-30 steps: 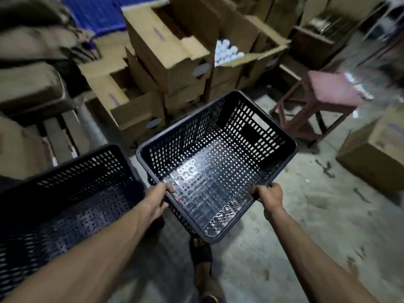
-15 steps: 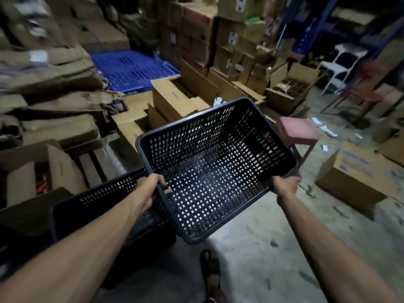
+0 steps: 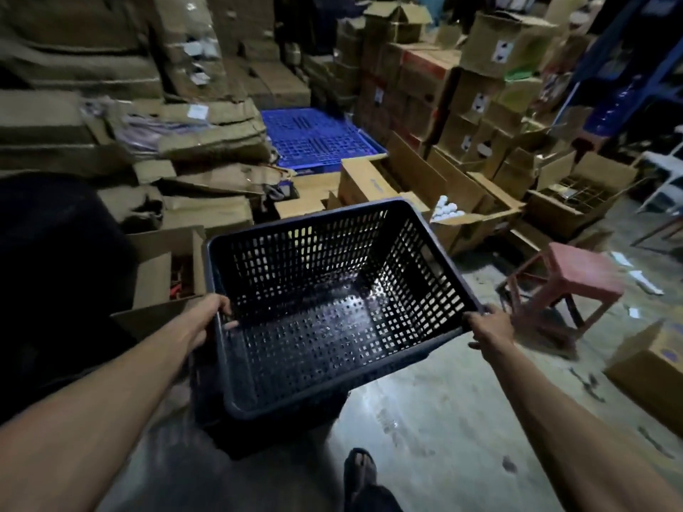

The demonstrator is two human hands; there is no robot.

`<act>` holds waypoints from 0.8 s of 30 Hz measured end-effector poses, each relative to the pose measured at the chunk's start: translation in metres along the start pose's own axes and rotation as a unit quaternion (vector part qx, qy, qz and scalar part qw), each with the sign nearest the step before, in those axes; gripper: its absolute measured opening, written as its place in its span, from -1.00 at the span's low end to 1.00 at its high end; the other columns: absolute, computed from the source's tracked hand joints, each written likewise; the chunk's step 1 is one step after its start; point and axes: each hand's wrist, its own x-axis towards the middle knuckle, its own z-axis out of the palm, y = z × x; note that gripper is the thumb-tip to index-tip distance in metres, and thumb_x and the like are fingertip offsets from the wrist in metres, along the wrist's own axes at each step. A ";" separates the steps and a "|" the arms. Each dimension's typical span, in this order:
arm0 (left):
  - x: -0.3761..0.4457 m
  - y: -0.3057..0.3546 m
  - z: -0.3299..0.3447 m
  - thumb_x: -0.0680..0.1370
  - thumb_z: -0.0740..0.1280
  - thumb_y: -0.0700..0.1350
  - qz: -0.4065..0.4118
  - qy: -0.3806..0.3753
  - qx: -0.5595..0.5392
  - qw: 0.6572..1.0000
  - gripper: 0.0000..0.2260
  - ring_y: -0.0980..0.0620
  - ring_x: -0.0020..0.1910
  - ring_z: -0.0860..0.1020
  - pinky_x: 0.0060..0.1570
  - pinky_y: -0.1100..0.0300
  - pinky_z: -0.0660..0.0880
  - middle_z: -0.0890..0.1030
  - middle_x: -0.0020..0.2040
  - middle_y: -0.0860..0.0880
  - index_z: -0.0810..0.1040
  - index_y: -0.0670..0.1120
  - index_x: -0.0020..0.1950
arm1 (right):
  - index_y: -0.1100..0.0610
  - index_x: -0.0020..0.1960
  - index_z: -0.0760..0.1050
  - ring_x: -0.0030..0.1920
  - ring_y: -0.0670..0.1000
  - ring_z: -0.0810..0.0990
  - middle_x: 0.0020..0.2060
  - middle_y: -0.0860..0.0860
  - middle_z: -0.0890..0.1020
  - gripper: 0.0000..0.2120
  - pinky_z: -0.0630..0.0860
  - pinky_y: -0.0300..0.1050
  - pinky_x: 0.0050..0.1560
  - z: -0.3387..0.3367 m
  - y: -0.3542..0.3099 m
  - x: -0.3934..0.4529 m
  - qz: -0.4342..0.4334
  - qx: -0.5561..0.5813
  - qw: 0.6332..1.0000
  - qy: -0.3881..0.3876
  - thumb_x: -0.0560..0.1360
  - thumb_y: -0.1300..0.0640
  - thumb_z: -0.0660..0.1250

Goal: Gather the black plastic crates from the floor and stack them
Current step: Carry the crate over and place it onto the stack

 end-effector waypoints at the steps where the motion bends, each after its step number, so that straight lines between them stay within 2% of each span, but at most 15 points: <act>1: 0.008 0.003 -0.014 0.41 0.09 -0.41 0.003 0.013 0.015 1.000 -0.79 -0.09 -0.29 0.39 -0.27 0.12 0.64 0.39 -0.24 -0.12 0.32 -0.16 -0.37 | 0.17 -0.14 0.46 -0.23 0.21 0.57 -0.18 0.26 0.58 -0.83 0.64 0.11 -0.28 0.015 -0.004 0.001 -0.009 -0.006 1.000 -0.021 0.27 0.28 0.33; 2: 0.016 0.006 -0.026 0.42 0.12 -0.39 0.003 0.025 0.038 0.999 -0.80 -0.10 -0.26 0.41 -0.03 0.04 0.61 0.41 -0.23 -0.14 0.33 -0.17 -0.37 | 0.17 -0.20 0.45 -0.24 0.24 0.59 -0.21 0.29 0.57 -0.86 0.65 0.22 -0.22 0.028 -0.006 0.002 -0.014 -0.012 0.999 -0.041 0.24 0.29 0.30; 3: 0.023 0.008 -0.037 0.43 0.14 -0.37 0.002 0.037 0.057 0.998 -0.80 -0.10 -0.26 0.40 0.06 -0.01 0.53 0.41 -0.25 -0.15 0.35 -0.18 -0.37 | 0.18 -0.22 0.42 -0.21 0.28 0.61 -0.23 0.32 0.56 -0.86 0.63 0.31 -0.15 0.042 -0.007 0.005 -0.020 -0.023 0.998 -0.061 0.23 0.29 0.28; 4: 0.030 0.008 -0.047 0.44 0.14 -0.37 0.005 0.048 0.069 0.996 -0.79 -0.09 -0.29 0.39 0.00 -0.01 0.49 0.41 -0.28 -0.15 0.36 -0.18 -0.38 | 0.18 -0.22 0.42 -0.15 0.33 0.62 -0.21 0.34 0.56 -0.86 0.61 0.35 -0.10 0.055 -0.008 0.007 -0.023 -0.032 0.996 -0.079 0.22 0.29 0.28; 6: 0.045 0.011 -0.063 0.45 0.16 -0.39 0.015 0.091 0.066 0.994 -0.82 -0.09 -0.31 0.41 -0.26 0.08 0.49 0.44 -0.29 -0.15 0.43 -0.21 -0.32 | 0.16 -0.21 0.44 -0.09 0.36 0.63 -0.20 0.28 0.58 -0.86 0.61 0.34 -0.08 0.088 -0.011 0.015 -0.022 -0.039 0.991 -0.129 0.23 0.29 0.29; 7: 0.048 0.011 -0.066 0.44 0.17 -0.41 0.030 0.111 0.060 0.992 -0.84 -0.10 -0.29 0.44 -0.38 0.11 0.53 0.47 -0.25 -0.16 0.49 -0.24 -0.22 | 0.15 -0.22 0.44 -0.09 0.35 0.63 -0.22 0.26 0.57 -0.86 0.62 0.33 -0.11 0.098 -0.011 0.014 -0.021 -0.039 0.989 -0.144 0.24 0.30 0.28; 9: 0.058 0.009 -0.076 0.45 0.17 -0.46 0.061 0.138 0.047 0.987 -0.69 -0.11 -0.19 0.51 -0.49 0.18 0.60 0.54 -0.09 -0.16 0.55 -0.18 0.06 | 0.16 -0.24 0.41 -0.16 0.29 0.62 -0.27 0.23 0.53 -0.86 0.63 0.32 -0.16 0.124 -0.008 0.016 -0.013 -0.029 0.986 -0.164 0.25 0.33 0.27; 10: 0.068 0.008 -0.081 0.48 0.18 -0.46 0.062 0.138 0.042 0.988 -0.63 -0.12 -0.12 0.54 -0.44 0.16 0.63 0.55 0.01 -0.17 0.53 -0.15 0.18 | 0.16 -0.24 0.40 -0.20 0.26 0.60 -0.28 0.22 0.51 -0.86 0.64 0.31 -0.19 0.138 -0.005 0.017 -0.005 -0.023 0.985 -0.172 0.26 0.35 0.26; 13: 0.090 -0.005 -0.094 0.55 0.23 -0.40 0.025 0.120 0.058 0.991 -0.52 -0.20 0.17 0.55 -0.08 -0.03 0.63 0.53 0.26 -0.18 0.43 -0.09 0.44 | 0.17 -0.20 0.42 -0.26 0.24 0.60 -0.24 0.24 0.55 -0.85 0.66 0.17 -0.25 0.160 0.010 0.017 0.024 -0.026 0.982 -0.188 0.29 0.37 0.24; 14: 0.098 -0.012 -0.098 0.57 0.26 -0.36 0.013 0.108 0.062 0.992 -0.52 -0.20 0.20 0.54 -0.01 -0.06 0.61 0.52 0.30 -0.16 0.40 -0.05 0.46 | 0.18 -0.18 0.43 -0.26 0.24 0.61 -0.22 0.25 0.56 -0.85 0.66 0.16 -0.25 0.167 0.016 0.020 0.033 -0.035 0.980 -0.192 0.30 0.37 0.25; 16: 0.105 -0.026 -0.102 0.58 0.29 -0.31 0.002 0.086 0.065 0.994 -0.54 -0.17 0.15 0.56 0.07 -0.07 0.57 0.54 0.29 -0.15 0.40 -0.02 0.46 | 0.21 -0.16 0.42 -0.24 0.25 0.60 -0.22 0.26 0.56 -0.85 0.66 0.23 -0.19 0.172 0.028 0.022 0.048 -0.059 0.975 -0.211 0.31 0.37 0.29; 18: 0.108 -0.043 -0.107 0.57 0.28 -0.36 0.011 0.095 0.069 0.993 -0.49 -0.14 0.14 0.55 0.20 -0.05 0.51 0.58 0.23 -0.14 0.37 -0.02 0.48 | 0.21 -0.14 0.39 -0.22 0.25 0.59 -0.21 0.27 0.54 -0.82 0.64 0.30 -0.13 0.179 0.036 0.026 0.058 -0.073 0.970 -0.223 0.31 0.38 0.31; 20: 0.112 -0.060 -0.115 0.55 0.27 -0.42 0.029 0.103 0.072 0.992 -0.37 -0.15 0.29 0.51 0.39 -0.08 0.36 0.57 0.30 -0.16 0.26 0.00 0.55 | 0.20 -0.12 0.37 -0.23 0.22 0.58 -0.19 0.27 0.52 -0.80 0.65 0.24 -0.16 0.186 0.037 0.030 0.061 -0.078 0.966 -0.238 0.33 0.39 0.31; 22: 0.111 -0.068 -0.120 0.57 0.25 -0.39 0.033 0.086 0.081 0.992 -0.34 -0.15 0.41 0.44 0.43 -0.07 0.31 0.48 0.42 -0.17 0.17 0.08 0.58 | 0.23 -0.05 0.37 -0.23 0.21 0.58 -0.17 0.26 0.52 -0.77 0.65 0.21 -0.22 0.193 0.033 0.032 0.059 -0.096 0.963 -0.246 0.34 0.39 0.30; 24: 0.105 -0.072 -0.117 0.61 0.23 -0.29 0.032 0.062 0.124 0.990 -0.33 -0.10 0.46 0.37 0.39 0.01 0.33 0.40 0.48 -0.09 0.05 0.19 0.59 | 0.23 0.04 0.35 -0.22 0.21 0.61 -0.14 0.21 0.56 -0.70 0.66 0.16 -0.25 0.195 0.027 0.030 0.044 -0.154 0.958 -0.238 0.34 0.32 0.33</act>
